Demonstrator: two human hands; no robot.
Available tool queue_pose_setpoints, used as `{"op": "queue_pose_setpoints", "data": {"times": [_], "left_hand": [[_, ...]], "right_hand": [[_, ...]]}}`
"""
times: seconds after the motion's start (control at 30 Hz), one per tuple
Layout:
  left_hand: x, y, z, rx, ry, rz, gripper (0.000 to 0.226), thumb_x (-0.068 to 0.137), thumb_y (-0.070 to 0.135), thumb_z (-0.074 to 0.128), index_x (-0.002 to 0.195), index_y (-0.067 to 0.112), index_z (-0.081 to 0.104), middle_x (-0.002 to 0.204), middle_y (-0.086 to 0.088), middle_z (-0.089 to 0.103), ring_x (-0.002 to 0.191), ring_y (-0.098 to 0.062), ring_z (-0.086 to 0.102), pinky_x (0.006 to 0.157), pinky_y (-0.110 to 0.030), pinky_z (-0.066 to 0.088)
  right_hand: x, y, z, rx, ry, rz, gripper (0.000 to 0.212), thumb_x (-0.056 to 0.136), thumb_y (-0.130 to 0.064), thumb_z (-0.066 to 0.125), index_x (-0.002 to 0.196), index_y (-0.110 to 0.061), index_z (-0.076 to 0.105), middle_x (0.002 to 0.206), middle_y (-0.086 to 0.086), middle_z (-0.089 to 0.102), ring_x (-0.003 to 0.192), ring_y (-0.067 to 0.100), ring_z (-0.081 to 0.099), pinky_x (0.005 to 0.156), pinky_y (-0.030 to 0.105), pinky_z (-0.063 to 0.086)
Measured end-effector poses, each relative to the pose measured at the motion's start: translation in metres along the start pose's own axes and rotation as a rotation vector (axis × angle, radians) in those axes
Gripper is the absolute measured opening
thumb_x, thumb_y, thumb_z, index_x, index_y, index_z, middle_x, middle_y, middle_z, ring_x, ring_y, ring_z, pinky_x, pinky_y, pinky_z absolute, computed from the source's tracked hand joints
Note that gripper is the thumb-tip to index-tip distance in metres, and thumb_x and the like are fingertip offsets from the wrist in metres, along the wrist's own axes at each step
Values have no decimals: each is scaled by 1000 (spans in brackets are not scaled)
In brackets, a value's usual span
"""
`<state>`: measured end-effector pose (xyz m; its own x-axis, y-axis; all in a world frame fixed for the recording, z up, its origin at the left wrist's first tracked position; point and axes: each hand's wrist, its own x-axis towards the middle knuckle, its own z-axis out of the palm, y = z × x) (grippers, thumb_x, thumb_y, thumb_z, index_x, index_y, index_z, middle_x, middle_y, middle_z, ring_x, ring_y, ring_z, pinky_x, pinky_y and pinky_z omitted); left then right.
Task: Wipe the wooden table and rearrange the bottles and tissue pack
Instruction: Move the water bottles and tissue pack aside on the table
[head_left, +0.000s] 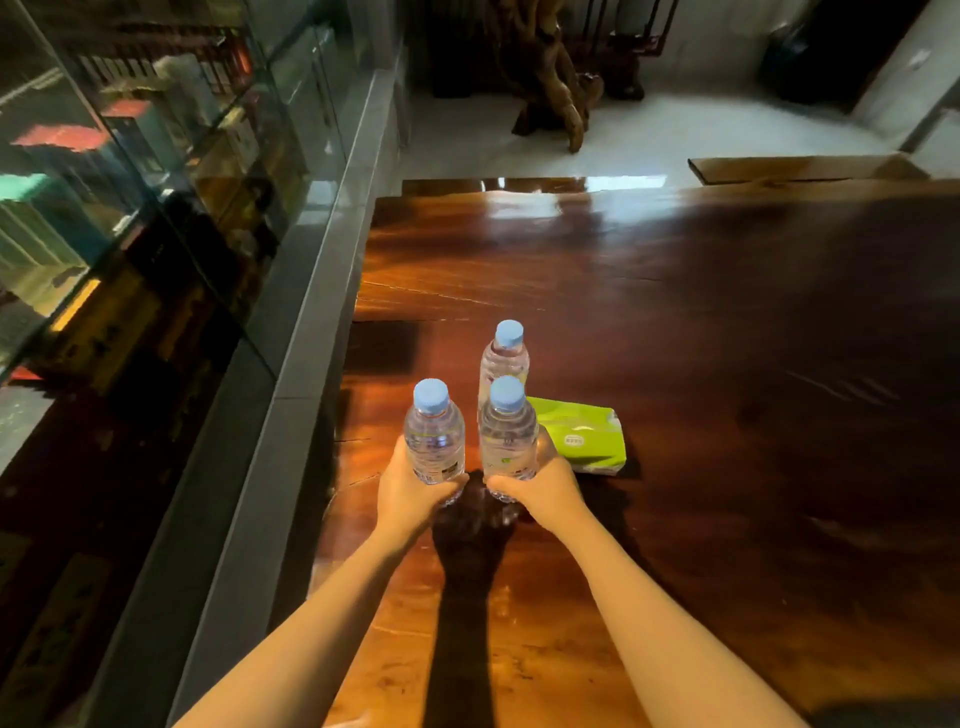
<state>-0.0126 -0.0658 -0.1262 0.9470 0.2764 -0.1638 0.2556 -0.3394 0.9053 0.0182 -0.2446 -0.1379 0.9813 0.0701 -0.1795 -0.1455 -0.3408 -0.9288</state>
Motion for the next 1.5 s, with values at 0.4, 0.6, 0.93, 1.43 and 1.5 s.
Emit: {"op": "queue_pose_setpoints", "data": {"times": [0.4,0.6,0.93,1.43,1.5], "left_hand": [[-36,91,101,-36,-31,101,69,41,60,78,102,45,51,99,20,66,95,-6,64,82,-27,50],[-42,132,171,-37,-72,156,63,55,28,85,111,18,58,103,2,70,97,-12,66,83,-30,53],[-33,162,297,-74,-200,151,73,56,28,86,121,18,53,110,0,71,98,-10,67,85,-30,55],[2,140,386,-13,-246,65,56,56,27,82,99,42,49,105,12,66,97,-8,64,84,-28,52],[7,136,389,20,-213,71,58,58,25,84,103,37,49,105,11,66,97,-9,64,80,-23,49]], "right_hand": [[-1,-5,-130,21,-44,-73,76,44,-45,82,111,-51,48,106,-11,68,97,10,66,84,30,54],[-4,15,-209,53,-2,-83,69,50,-31,85,105,-54,51,99,-22,68,93,-3,66,79,18,53],[16,72,-324,54,82,0,75,61,-8,84,103,-58,48,96,-25,65,87,-12,64,65,5,49],[59,144,-365,114,170,74,74,67,-3,81,128,-18,43,117,1,62,106,15,60,83,14,46],[61,147,-365,133,195,89,77,68,-4,81,131,-17,40,113,-1,62,105,13,60,77,5,44]]}}
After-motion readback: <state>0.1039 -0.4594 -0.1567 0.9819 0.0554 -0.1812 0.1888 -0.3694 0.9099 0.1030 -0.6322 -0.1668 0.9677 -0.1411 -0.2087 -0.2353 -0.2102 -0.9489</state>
